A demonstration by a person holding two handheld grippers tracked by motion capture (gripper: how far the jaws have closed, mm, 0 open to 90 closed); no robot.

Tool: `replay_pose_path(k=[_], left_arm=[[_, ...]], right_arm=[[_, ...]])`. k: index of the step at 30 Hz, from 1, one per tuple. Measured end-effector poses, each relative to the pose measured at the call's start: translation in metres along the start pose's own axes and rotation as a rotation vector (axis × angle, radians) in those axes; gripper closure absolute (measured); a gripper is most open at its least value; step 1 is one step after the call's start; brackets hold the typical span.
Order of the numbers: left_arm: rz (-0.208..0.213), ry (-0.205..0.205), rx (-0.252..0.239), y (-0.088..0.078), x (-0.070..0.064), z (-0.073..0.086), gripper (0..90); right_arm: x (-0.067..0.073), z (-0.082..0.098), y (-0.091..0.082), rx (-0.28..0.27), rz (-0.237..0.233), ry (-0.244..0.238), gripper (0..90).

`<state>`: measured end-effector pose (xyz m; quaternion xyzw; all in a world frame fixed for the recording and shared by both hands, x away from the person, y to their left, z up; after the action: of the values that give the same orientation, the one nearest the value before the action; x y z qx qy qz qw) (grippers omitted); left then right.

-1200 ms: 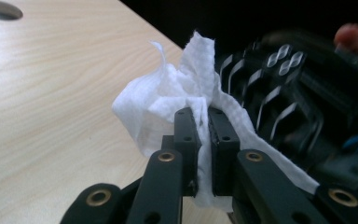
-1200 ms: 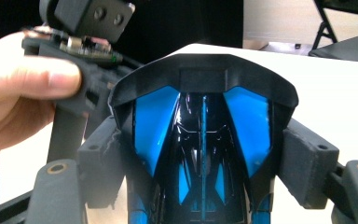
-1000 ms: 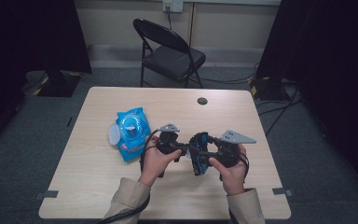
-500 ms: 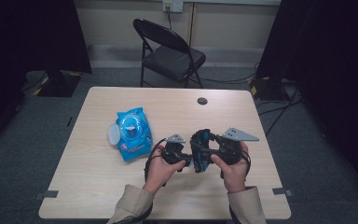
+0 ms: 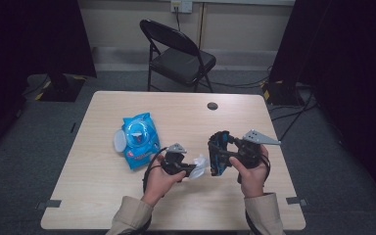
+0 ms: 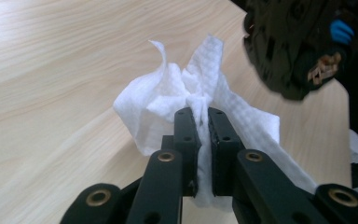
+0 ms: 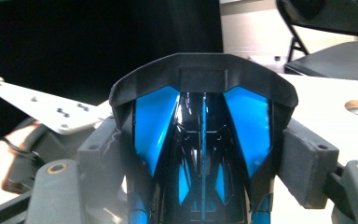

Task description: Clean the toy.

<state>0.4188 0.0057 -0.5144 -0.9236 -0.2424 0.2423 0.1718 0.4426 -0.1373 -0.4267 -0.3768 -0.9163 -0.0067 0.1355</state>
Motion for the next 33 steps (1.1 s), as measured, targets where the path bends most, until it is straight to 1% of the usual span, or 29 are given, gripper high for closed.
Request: replay_pose_path(k=[3, 5, 7, 9, 10, 12, 14, 16, 18, 19, 20, 22, 27, 28, 30, 33], left_arm=[[-0.022, 0.002, 0.005, -0.010, 0.009, 0.003, 84.0], [-0.036, 0.001, 0.007, -0.016, 0.014, 0.006, 84.0], [-0.047, 0.002, 0.008, -0.021, 0.018, 0.008, 84.0], [-0.058, 0.012, 0.019, -0.026, 0.021, 0.012, 84.0], [-0.060, 0.012, 0.021, -0.028, 0.022, 0.013, 84.0], [-0.072, 0.013, 0.025, -0.032, 0.025, 0.016, 84.0], [-0.076, 0.011, 0.027, -0.035, 0.027, 0.019, 84.0], [-0.081, 0.018, 0.028, -0.038, 0.029, 0.021, 84.0], [-0.081, 0.015, 0.028, -0.040, 0.029, 0.022, 84.0], [-0.083, 0.024, 0.031, -0.042, 0.030, 0.023, 84.0], [-0.083, 0.022, 0.030, -0.043, 0.030, 0.024, 84.0], [-0.089, 0.024, 0.027, -0.045, 0.031, 0.025, 84.0], [-0.095, 0.034, 0.034, -0.051, 0.034, 0.029, 83.9], [-0.098, 0.038, 0.033, -0.051, 0.035, 0.029, 83.9], [-0.099, 0.029, 0.027, -0.052, 0.035, 0.030, 83.9], [-0.097, 0.039, 0.034, -0.052, 0.036, 0.032, 84.0]], right_arm=[[-0.008, 0.000, -0.004, 0.001, 0.020, 0.007, 25.6], [-0.013, 0.000, -0.007, 0.003, 0.035, 0.003, 25.6], [-0.018, 0.001, -0.010, 0.012, 0.049, -0.001, 25.6], [-0.023, 0.004, -0.014, 0.024, 0.059, -0.002, 25.6], [-0.025, 0.005, -0.016, 0.028, 0.068, -0.009, 25.6], [-0.030, 0.008, -0.020, 0.041, 0.078, -0.008, 25.6], [-0.035, 0.012, -0.024, 0.052, 0.093, -0.014, 25.6], [-0.041, 0.015, -0.029, 0.059, 0.108, -0.007, 25.6], [-0.046, 0.016, -0.033, 0.065, 0.123, -0.009, 25.6], [-0.048, 0.016, -0.035, 0.069, 0.132, -0.015, 25.7], [-0.050, 0.017, -0.036, 0.068, 0.137, -0.016, 25.7], [-0.054, 0.018, -0.039, 0.073, 0.147, -0.011, 25.6], [-0.061, 0.025, -0.039, 0.093, 0.167, -0.014, 25.6], [-0.062, 0.026, -0.038, 0.098, 0.172, -0.016, 25.6], [-0.064, 0.028, -0.036, 0.103, 0.175, -0.017, 25.6], [-0.067, 0.032, -0.032, 0.121, 0.183, -0.024, 25.6]])
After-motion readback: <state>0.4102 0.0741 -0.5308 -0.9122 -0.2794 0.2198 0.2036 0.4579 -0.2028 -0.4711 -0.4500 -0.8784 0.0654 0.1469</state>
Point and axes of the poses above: each handheld gripper's, and its own axes: y roughly forward along the jaws, z roughly out of its underside, x roughly to its left, the point moved 8 cm from there along y, roughly forward along the jaws, and after that the axes turned 9 degrees about -x, right-handed, at the moved point
